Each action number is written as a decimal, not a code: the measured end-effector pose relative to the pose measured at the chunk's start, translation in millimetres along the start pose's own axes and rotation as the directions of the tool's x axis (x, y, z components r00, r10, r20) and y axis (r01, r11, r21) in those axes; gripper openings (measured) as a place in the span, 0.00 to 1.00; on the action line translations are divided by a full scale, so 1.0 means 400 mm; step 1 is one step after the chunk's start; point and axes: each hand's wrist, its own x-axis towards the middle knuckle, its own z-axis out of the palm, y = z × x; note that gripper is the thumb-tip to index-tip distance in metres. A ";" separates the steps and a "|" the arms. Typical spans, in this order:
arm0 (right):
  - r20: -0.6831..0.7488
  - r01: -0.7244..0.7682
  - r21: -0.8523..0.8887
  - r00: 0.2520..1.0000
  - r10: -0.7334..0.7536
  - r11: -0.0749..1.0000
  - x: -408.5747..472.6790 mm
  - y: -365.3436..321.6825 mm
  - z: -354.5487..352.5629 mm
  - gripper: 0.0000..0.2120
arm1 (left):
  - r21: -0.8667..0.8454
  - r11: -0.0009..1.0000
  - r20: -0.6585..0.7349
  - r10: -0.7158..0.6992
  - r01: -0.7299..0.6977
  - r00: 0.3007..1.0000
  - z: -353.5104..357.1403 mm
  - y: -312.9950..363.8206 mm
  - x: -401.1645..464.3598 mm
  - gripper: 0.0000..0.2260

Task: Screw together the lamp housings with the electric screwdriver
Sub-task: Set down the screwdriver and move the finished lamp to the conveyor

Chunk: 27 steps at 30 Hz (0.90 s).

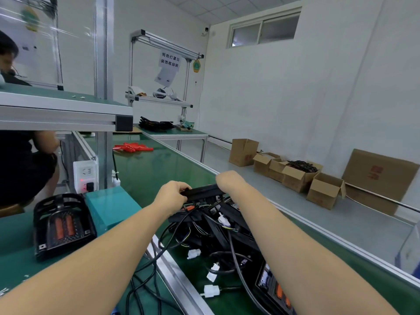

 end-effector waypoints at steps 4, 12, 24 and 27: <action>-0.162 0.126 -0.322 0.969 -0.186 0.938 -0.014 0.022 0.032 0.14 | 0.119 0.993 0.031 -0.005 0.001 1.000 0.007 -0.027 0.007 0.14; -0.129 0.223 -0.528 0.933 -0.337 0.820 0.000 0.031 0.054 0.13 | 0.129 0.991 0.090 -0.056 0.044 0.994 0.005 -0.057 -0.009 0.28; 0.002 0.311 -0.697 0.902 -0.432 0.646 -0.007 0.029 0.113 0.20 | -0.016 0.994 0.140 -0.103 0.106 0.985 -0.027 -0.086 -0.060 0.32; 0.030 0.311 -0.703 0.912 -0.410 0.640 -0.012 0.026 0.108 0.21 | -0.026 0.993 0.129 -0.110 0.115 0.985 -0.034 -0.087 -0.066 0.31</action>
